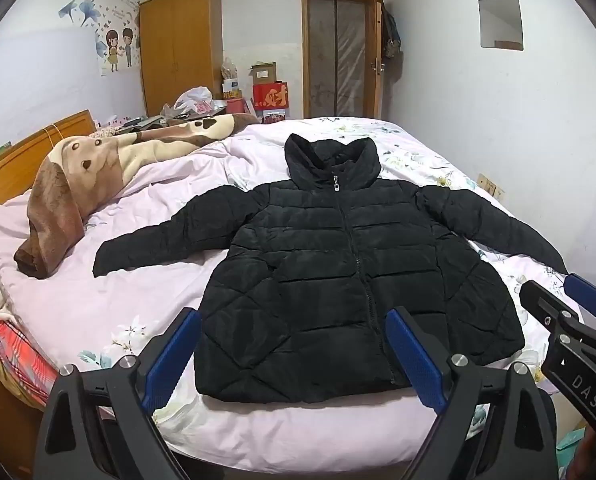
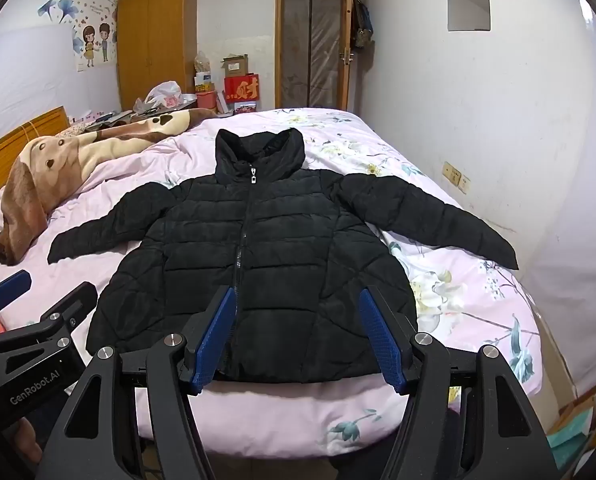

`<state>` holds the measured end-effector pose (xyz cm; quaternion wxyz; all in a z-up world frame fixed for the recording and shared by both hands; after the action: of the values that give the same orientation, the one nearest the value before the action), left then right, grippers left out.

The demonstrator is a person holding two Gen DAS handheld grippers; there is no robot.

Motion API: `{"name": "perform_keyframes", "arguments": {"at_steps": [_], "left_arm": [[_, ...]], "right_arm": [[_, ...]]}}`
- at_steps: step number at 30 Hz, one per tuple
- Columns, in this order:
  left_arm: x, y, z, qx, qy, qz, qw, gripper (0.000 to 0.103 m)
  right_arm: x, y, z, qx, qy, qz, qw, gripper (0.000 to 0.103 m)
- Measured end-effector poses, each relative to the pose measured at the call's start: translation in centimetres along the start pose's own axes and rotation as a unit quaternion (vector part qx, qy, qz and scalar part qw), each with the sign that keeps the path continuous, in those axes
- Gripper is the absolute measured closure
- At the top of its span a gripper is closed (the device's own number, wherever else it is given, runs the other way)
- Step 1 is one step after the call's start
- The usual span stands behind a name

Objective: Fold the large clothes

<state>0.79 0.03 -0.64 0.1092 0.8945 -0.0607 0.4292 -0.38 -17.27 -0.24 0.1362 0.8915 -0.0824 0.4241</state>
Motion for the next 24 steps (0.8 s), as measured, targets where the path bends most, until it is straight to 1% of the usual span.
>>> {"name": "perform_keyframes", "arguments": {"at_steps": [12, 17, 21, 24], "left_arm": [[-0.3, -0.7, 0.1, -0.003, -0.007, 0.000, 1.0000, 0.009], [-0.4, -1.3, 0.2, -0.038, -0.009, -0.026, 0.9989, 0.009], [-0.4, -1.5, 0.2, -0.020, -0.006, -0.024, 0.9995, 0.009], [-0.4, -1.4, 0.3, -0.020, -0.006, -0.026, 0.9994, 0.009]], "right_arm": [[-0.1, 0.1, 0.0, 0.003, 0.005, 0.006, 1.000, 0.038], [0.1, 0.3, 0.2, 0.003, 0.003, 0.007, 1.000, 0.038], [0.0, 0.2, 0.2, 0.005, 0.005, 0.007, 1.000, 0.038], [-0.2, 0.1, 0.3, 0.009, 0.005, 0.007, 1.000, 0.038]]}}
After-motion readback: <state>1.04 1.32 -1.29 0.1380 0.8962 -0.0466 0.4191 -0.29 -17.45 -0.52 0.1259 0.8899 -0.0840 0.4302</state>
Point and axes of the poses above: each gripper's, at about its wrist camera, not at the fingertips, and z roughly the way its jaws point, y to its right, x to its top, the point moved 1 cm from there along z, roughly the way its jaws point, and after that the axes turned 14 degrees about -x, right-handed, at the moved point
